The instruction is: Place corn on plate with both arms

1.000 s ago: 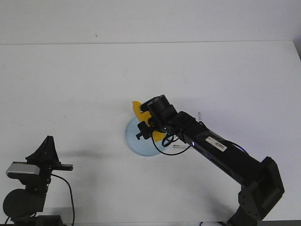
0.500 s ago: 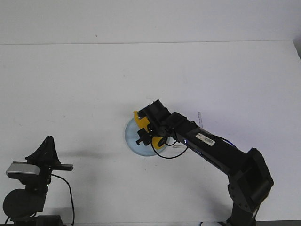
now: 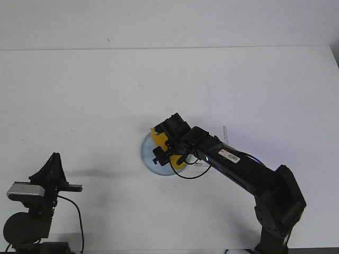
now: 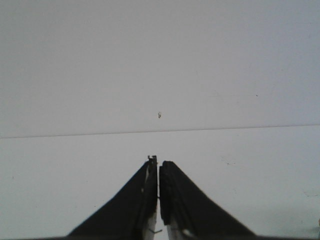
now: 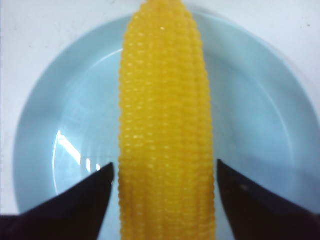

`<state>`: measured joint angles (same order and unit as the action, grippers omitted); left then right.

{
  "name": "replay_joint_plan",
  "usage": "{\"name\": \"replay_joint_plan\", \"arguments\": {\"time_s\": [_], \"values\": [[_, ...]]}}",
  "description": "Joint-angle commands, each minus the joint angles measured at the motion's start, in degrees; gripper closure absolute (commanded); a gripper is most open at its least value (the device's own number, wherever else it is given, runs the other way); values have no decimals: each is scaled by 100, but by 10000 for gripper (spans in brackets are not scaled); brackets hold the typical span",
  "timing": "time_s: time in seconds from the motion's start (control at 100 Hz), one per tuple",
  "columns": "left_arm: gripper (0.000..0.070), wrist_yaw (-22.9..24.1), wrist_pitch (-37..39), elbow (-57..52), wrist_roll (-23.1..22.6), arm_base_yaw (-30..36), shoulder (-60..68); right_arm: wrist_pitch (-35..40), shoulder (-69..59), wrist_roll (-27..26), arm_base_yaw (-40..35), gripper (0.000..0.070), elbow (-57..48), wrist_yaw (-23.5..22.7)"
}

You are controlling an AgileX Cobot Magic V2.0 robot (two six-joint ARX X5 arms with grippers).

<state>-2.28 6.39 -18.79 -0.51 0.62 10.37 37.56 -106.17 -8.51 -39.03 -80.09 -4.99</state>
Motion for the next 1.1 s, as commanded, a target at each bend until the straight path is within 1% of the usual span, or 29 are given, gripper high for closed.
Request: {"name": "replay_joint_plan", "arguments": {"time_s": [0.0, 0.18, 0.26, 0.46, 0.54, 0.58, 0.61, 0.72, 0.77, 0.85, 0.98, 1.03, 1.09], "values": [[698, -7, 72, -74, -11, -2, 0, -26, -94, -70, -72, 156, -92, -9], [698, -9, 72, -74, -13, -2, 0, -28, -24, -59, -72, 157, -101, 11], [698, -9, 72, -74, -13, -2, 0, -26, 125, -22, -72, 157, -101, 114], [698, -7, 72, -74, -13, -2, 0, -42, 623, 4, -72, 157, -101, 752], [698, -9, 72, -74, -13, -2, 0, -52, 780, 55, -72, 167, -98, 852], [698, -9, 72, -74, -11, -2, 0, -68, 828, 114, -72, 192, -98, 852], [698, -9, 72, -74, -13, -2, 0, -68, 852, 138, -72, 232, -96, 852], [698, -9, 72, -74, -11, -2, 0, -52, 905, 157, -72, 455, -55, 1012], [698, -9, 72, -74, -11, -2, 0, -79, 944, 160, -72, 524, 15, 1178], [698, -9, 72, -74, -13, -2, 0, -179, 1069, 160, -70, 559, 216, 1381], [698, -7, 72, -74, -11, -2, 0, -599, 1467, 160, -9, 577, 811, 1515], [698, -7, 72, -74, -13, -2, 0, -876, 1685, 205, 55, 613, 1134, 1499], [699, -9, 72, -74, -11, -2, 0, -1193, 1998, 254, 151, 684, 1545, 1495]]}}
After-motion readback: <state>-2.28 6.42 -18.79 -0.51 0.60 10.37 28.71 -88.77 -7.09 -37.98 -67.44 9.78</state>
